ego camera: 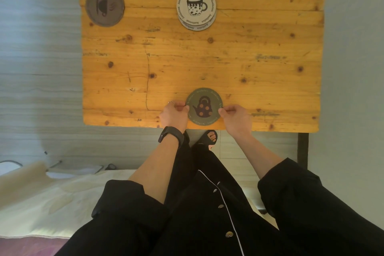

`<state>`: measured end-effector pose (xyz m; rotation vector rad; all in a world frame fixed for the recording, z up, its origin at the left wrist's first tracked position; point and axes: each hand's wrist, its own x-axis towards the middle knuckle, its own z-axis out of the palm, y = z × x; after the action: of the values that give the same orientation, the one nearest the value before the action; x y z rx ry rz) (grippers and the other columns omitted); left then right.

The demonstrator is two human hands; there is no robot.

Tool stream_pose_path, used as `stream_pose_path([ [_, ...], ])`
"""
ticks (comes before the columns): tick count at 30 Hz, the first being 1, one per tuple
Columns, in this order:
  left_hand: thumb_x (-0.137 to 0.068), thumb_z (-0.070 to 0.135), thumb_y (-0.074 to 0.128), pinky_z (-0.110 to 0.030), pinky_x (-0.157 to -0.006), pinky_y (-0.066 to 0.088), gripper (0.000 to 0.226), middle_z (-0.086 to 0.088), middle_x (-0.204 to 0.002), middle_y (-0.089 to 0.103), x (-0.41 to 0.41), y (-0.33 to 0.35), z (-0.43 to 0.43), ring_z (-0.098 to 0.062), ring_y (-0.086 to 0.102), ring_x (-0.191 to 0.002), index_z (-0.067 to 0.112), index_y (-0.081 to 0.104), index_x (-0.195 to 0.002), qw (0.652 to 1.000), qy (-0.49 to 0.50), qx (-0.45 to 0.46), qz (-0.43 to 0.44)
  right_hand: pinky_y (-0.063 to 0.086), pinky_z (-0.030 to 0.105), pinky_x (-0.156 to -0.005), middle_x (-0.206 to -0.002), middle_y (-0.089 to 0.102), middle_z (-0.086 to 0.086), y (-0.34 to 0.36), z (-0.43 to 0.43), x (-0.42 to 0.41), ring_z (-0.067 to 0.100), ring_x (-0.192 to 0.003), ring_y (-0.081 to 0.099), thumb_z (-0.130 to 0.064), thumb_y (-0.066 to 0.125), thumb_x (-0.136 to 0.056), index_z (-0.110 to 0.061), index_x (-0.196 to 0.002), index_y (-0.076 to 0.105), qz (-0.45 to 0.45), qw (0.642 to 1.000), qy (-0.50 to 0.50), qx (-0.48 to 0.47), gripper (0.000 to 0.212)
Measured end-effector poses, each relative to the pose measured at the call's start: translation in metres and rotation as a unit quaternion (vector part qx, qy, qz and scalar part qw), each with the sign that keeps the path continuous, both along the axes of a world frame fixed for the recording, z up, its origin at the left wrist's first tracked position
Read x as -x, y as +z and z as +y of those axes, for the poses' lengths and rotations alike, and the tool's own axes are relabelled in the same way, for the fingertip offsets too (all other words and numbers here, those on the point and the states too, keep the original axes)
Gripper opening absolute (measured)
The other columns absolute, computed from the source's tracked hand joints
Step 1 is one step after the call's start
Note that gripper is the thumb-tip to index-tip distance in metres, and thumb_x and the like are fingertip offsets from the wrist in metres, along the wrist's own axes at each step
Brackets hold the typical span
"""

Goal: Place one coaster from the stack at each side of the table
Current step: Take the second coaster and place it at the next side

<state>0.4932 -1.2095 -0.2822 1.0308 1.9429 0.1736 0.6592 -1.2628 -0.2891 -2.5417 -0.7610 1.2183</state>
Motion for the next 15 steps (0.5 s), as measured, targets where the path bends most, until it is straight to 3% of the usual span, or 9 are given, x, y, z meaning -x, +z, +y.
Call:
stream_pose_path([
  [3,-0.090,0.027,0.066,-0.022,-0.058,0.038,0.021,0.004,-0.095,0.070,0.002,0.000,-0.004,-0.012,0.059,-0.080,0.020,0.063,-0.110,0.999,-0.026,-0.034,0.006,0.049,0.033,-0.077,-0.080,0.063,-0.015,0.001,0.000,0.000,0.018,-0.090,0.065,-0.041,0.065,-0.091,-0.028,-0.095,0.062,-0.018,1.000,0.022,-0.007,0.014],
  [8,-0.095,0.024,0.055,-0.036,-0.070,0.053,0.022,-0.001,-0.106,0.063,0.010,-0.008,-0.011,-0.023,0.061,-0.092,0.026,0.063,-0.116,0.973,-0.200,-0.106,0.037,0.048,0.032,-0.068,-0.080,0.064,-0.006,0.004,-0.004,0.003,0.023,-0.076,0.061,-0.035,0.058,-0.097,-0.026,-0.096,0.056,-0.079,0.987,0.131,-0.040,0.010],
  [12,-0.095,0.015,0.051,-0.037,-0.079,0.051,0.039,-0.002,-0.124,0.058,0.020,-0.002,-0.004,-0.023,0.053,-0.112,0.028,0.059,-0.131,0.941,-0.320,-0.091,0.065,0.049,0.036,-0.068,-0.088,0.064,-0.003,0.008,0.000,0.002,0.028,-0.082,0.063,-0.032,0.054,-0.099,-0.028,-0.102,0.055,-0.083,0.977,0.195,-0.012,0.006],
  [15,-0.093,0.011,0.050,-0.038,-0.091,0.050,0.047,-0.002,-0.137,0.051,0.022,0.005,0.002,-0.023,0.048,-0.123,0.026,0.052,-0.138,0.933,-0.354,-0.044,0.042,0.047,0.034,-0.071,-0.102,0.067,0.002,0.015,0.010,-0.001,0.029,-0.092,0.064,-0.030,0.055,-0.096,-0.028,-0.102,0.059,-0.063,0.973,0.222,0.030,0.007],
])
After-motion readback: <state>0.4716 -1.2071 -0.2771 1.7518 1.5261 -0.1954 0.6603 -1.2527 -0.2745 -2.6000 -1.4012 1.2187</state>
